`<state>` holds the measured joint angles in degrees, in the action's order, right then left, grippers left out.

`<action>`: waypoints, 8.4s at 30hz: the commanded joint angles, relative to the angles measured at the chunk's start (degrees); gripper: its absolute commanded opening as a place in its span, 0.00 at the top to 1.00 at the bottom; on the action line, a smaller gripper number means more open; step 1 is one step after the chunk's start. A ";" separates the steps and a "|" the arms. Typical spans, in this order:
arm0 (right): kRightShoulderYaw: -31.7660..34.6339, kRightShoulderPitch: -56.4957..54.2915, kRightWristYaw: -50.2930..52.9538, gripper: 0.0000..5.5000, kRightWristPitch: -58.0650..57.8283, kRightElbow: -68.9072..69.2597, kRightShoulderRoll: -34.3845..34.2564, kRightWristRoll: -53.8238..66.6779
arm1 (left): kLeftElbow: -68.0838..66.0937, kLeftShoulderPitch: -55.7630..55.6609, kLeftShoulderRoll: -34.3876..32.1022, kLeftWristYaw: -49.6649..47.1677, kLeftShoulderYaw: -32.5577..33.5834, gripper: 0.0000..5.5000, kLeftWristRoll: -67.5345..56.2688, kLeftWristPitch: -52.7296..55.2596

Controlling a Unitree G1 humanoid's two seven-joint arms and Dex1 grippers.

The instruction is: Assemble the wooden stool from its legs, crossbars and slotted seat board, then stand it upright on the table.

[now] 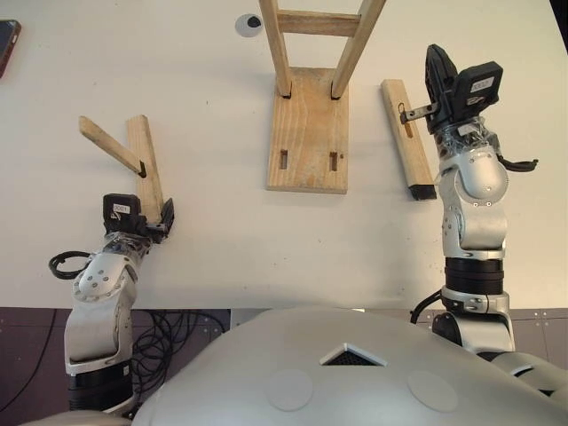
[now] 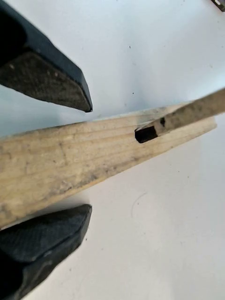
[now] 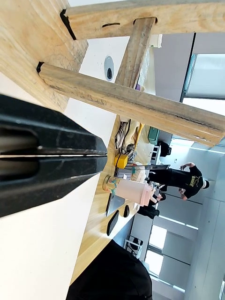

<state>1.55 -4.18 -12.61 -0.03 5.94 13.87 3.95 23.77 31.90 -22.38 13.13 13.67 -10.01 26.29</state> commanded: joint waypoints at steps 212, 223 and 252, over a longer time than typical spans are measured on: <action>5.56 -27.57 -57.80 0.63 -33.77 -9.72 22.12 40.33 | -4.66 -47.87 -4.58 4.65 -0.36 0.38 -60.08 20.66; 1.09 -20.76 -57.25 0.63 -28.07 -8.03 17.74 35.37 | -18.73 -51.53 -0.15 -4.32 2.28 0.50 -47.25 16.13; -1.87 -25.62 -65.30 0.63 -29.87 -9.25 27.44 33.98 | -21.21 -52.23 5.74 -5.71 6.68 0.50 -38.25 12.94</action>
<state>1.65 -29.63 -77.25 -28.00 -1.92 39.35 40.56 1.65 -20.82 -17.25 7.91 19.96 -49.01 39.77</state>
